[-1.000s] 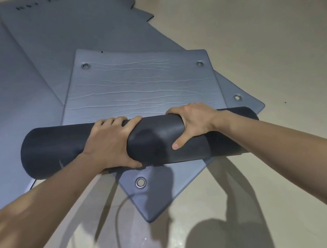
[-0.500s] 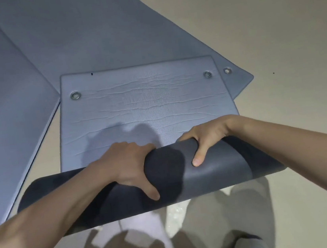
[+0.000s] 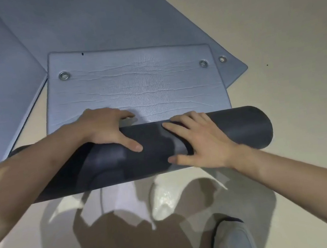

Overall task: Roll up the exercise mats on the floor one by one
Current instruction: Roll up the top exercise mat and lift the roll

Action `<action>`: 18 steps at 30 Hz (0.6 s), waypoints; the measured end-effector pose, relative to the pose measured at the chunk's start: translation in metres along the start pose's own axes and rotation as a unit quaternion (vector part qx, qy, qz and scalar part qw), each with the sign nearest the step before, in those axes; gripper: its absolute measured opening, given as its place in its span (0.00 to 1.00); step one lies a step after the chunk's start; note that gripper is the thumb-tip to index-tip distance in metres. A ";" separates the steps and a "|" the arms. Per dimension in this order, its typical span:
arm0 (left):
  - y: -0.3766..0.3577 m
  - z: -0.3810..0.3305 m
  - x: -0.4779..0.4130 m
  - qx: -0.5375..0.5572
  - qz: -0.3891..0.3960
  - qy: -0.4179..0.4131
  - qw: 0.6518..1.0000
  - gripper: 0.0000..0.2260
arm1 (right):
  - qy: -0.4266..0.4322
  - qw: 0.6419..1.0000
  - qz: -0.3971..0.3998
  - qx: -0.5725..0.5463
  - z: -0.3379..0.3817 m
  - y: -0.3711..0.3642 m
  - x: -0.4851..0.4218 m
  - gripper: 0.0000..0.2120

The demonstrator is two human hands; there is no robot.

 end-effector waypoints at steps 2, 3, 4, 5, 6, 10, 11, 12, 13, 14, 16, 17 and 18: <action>0.009 0.010 0.001 0.024 -0.020 0.021 0.999 0.57 | 0.002 0.998 -0.037 0.048 0.011 -0.002 0.010 0.47; 0.012 0.014 0.001 0.032 -0.027 0.025 0.999 0.56 | 0.003 0.996 -0.046 0.072 0.014 -0.005 0.013 0.49; 0.014 0.016 0.001 0.037 -0.034 0.025 0.998 0.55 | 0.004 0.994 -0.048 0.098 0.015 -0.011 0.016 0.51; 0.016 0.017 0.002 0.038 -0.046 0.023 0.998 0.54 | 0.005 0.991 -0.044 0.124 0.015 -0.017 0.017 0.52; 0.018 0.018 0.002 0.035 -0.063 0.020 0.997 0.53 | 0.008 0.989 -0.039 0.145 0.014 -0.022 0.017 0.53; 0.034 0.015 0.014 0.004 -0.187 0.018 0.982 0.44 | 0.020 0.988 -0.037 0.151 0.001 -0.016 -0.005 0.55; 0.038 0.011 0.020 -0.001 -0.230 0.015 0.973 0.40 | 0.016 0.989 -0.029 0.142 -0.005 -0.011 -0.014 0.56; 0.041 0.006 0.027 -0.010 -0.270 0.008 0.963 0.36 | 0.010 0.991 -0.015 0.133 -0.010 -0.006 -0.024 0.57; 0.042 -0.002 0.034 -0.023 -0.306 -0.006 0.952 0.33 | 0.003 0.993 0.003 0.122 -0.016 0.000 -0.035 0.57; 0.042 -0.012 0.041 -0.040 -0.340 -0.025 0.939 0.32 | -0.004 0.994 0.022 0.107 -0.022 0.004 -0.045 0.58; 0.036 -0.036 0.056 -0.072 -0.402 -0.063 0.911 0.30 | -0.015 0.996 0.061 0.071 -0.034 0.011 -0.066 0.56; 0.029 -0.047 0.060 -0.087 -0.416 -0.076 0.902 0.30 | -0.022 0.995 0.078 0.053 -0.040 0.014 -0.076 0.56; 0.020 -0.056 0.060 -0.104 -0.415 -0.083 0.900 0.31 | -0.028 0.994 0.095 0.036 -0.046 0.015 -0.086 0.55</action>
Point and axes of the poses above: each hand's wrist, its own x-axis away from the middle knuckle, its own y-axis out of the back of the hand, z = x × y, the point moved 10 cm from there along -x, towards the middle knuckle, and after that the axes turned 7 degrees about -x, right-handed, at the moved point
